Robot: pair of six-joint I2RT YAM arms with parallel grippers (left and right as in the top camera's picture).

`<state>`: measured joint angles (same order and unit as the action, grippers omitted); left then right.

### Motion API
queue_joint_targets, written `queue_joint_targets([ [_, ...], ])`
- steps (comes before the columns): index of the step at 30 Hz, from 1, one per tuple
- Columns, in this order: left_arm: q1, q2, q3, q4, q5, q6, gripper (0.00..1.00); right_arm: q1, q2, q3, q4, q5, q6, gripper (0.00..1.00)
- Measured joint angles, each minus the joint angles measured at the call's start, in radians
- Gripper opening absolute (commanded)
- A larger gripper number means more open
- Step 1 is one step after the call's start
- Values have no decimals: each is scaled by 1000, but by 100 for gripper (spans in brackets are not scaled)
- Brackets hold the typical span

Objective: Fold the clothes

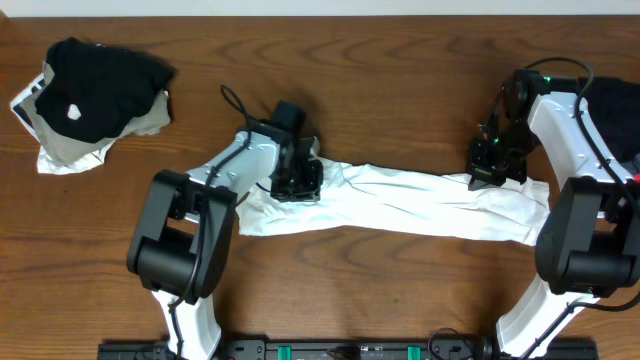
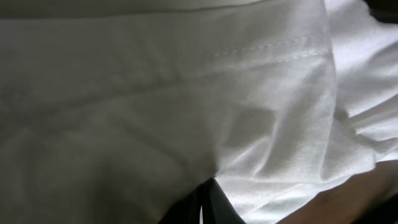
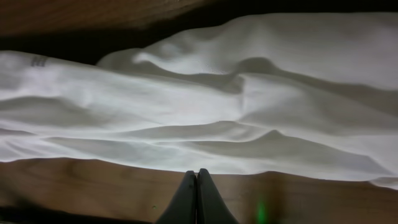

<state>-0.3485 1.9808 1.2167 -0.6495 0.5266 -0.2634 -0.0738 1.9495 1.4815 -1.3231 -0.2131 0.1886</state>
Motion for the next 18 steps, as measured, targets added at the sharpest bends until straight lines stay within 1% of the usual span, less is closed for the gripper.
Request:
queue_joint_targets([
  [6,105,23,2,-24,65,10,6,0,0,0,-10,-3,-12,1],
  [11,215,26,3,-46,73,28,6,8,0,0,-9,-31,-17,1],
  [18,348,26,3,-64,69,29,6,63,0,0,12,-156,-85,1],
])
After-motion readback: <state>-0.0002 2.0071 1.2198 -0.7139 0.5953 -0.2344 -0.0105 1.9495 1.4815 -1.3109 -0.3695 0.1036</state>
